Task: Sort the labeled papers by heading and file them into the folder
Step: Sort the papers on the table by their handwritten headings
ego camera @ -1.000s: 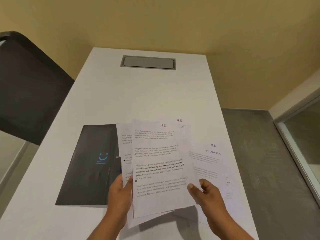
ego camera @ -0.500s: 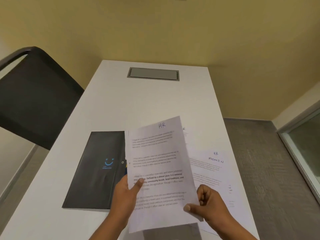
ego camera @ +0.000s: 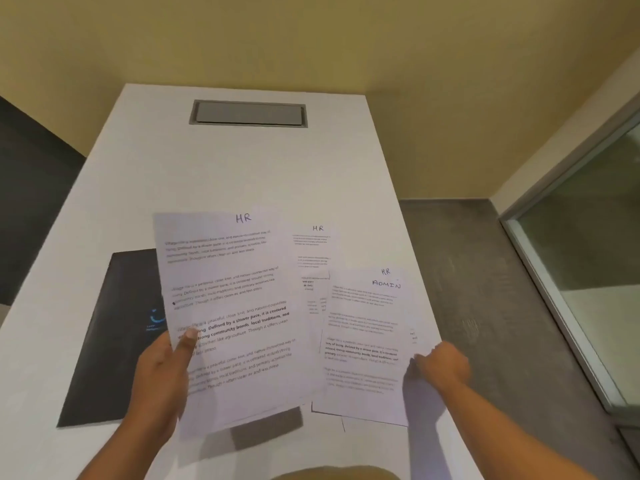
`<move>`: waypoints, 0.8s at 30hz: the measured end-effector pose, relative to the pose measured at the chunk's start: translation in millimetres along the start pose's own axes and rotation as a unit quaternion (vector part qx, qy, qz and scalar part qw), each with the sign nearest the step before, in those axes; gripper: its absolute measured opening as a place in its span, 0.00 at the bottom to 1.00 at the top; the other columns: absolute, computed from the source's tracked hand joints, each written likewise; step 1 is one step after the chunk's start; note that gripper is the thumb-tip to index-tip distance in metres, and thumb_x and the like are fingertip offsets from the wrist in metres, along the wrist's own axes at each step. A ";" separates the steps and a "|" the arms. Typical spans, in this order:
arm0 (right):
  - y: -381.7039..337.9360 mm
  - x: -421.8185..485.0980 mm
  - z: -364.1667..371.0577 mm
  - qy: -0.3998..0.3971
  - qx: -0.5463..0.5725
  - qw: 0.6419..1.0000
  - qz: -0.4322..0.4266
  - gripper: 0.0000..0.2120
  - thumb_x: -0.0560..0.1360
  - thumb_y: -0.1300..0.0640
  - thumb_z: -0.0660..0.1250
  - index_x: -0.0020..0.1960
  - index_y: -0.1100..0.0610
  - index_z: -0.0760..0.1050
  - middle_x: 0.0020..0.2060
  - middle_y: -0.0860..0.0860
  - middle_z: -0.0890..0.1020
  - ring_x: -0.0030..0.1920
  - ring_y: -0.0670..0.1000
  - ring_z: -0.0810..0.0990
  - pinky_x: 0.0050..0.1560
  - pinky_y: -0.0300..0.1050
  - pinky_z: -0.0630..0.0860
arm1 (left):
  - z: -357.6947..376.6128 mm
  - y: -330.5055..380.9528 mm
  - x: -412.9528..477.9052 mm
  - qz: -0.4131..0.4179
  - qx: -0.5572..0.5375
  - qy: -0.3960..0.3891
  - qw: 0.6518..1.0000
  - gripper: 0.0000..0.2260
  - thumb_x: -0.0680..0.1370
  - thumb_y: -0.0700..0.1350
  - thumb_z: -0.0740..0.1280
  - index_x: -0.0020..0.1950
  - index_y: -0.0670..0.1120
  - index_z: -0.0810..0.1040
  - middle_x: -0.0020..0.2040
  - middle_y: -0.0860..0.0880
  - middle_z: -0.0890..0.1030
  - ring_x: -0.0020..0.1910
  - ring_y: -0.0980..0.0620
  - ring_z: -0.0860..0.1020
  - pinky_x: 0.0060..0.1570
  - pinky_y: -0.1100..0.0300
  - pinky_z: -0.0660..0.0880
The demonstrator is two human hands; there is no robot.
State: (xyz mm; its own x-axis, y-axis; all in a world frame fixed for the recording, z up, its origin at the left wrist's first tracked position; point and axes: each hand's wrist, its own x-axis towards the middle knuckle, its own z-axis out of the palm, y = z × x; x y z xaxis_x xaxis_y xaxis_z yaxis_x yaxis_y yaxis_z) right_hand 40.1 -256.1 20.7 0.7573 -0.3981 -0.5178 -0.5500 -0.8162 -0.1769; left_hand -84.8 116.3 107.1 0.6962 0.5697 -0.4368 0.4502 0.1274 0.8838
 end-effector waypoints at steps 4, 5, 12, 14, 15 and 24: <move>11.3 5.0 15.3 -0.015 -0.038 0.999 0.031 0.18 0.71 0.48 0.73 0.51 0.60 0.77 0.48 0.57 0.82 0.46 0.58 0.82 0.39 0.46 0.77 | 1.3 -2.2 -1.6 -0.005 -0.002 0.012 1.000 0.09 0.82 0.46 0.61 0.60 0.48 0.78 0.49 0.48 0.83 0.45 0.47 0.82 0.39 0.56 0.76; 13.9 7.5 20.3 -0.008 -0.043 0.998 0.038 0.21 0.71 0.46 0.72 0.55 0.60 0.77 0.52 0.57 0.81 0.50 0.58 0.81 0.43 0.47 0.79 | 2.2 -4.3 -2.1 -0.011 0.001 0.013 1.000 0.09 0.82 0.46 0.61 0.60 0.48 0.77 0.49 0.47 0.83 0.45 0.47 0.82 0.39 0.56 0.76; 21.0 11.9 27.3 0.014 -0.017 0.997 0.075 0.41 0.69 0.42 0.74 0.71 0.64 0.63 0.68 0.61 0.69 0.68 0.61 0.70 0.62 0.54 0.73 | 12.3 -3.7 -9.7 -0.010 0.006 0.003 1.000 0.11 0.82 0.45 0.61 0.62 0.44 0.77 0.49 0.48 0.83 0.47 0.47 0.81 0.39 0.57 0.75; 20.6 11.3 27.4 0.015 -0.024 0.997 0.066 0.41 0.69 0.42 0.74 0.71 0.64 0.63 0.67 0.61 0.70 0.67 0.61 0.72 0.60 0.55 0.75 | 16.5 -2.8 -11.0 -0.006 0.009 0.002 1.000 0.11 0.83 0.44 0.60 0.62 0.44 0.77 0.49 0.48 0.83 0.46 0.47 0.82 0.39 0.57 0.76; 20.7 8.7 28.3 0.018 -0.034 0.998 0.054 0.41 0.69 0.41 0.73 0.70 0.64 0.63 0.66 0.61 0.72 0.65 0.60 0.74 0.59 0.54 0.77 | 18.5 -2.8 -11.1 -0.006 0.009 0.003 1.000 0.11 0.82 0.45 0.61 0.62 0.44 0.77 0.49 0.48 0.83 0.46 0.46 0.82 0.39 0.57 0.76; 38.0 6.9 36.4 -0.066 0.074 0.995 0.003 0.16 0.69 0.47 0.76 0.41 0.57 0.73 0.38 0.51 0.78 0.38 0.52 0.78 0.31 0.42 0.72 | 19.4 -6.4 -18.0 -0.007 0.001 0.006 1.000 0.10 0.82 0.47 0.61 0.60 0.47 0.77 0.49 0.48 0.84 0.46 0.44 0.82 0.37 0.56 0.76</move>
State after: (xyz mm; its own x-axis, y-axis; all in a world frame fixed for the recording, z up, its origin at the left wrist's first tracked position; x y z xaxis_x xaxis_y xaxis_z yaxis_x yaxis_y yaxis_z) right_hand 11.6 -274.6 -20.0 0.7066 -0.3361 -0.6226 -0.6072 -0.7398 -0.2898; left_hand -89.3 89.5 106.1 0.6835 0.5771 -0.4470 0.4607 0.1340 0.8774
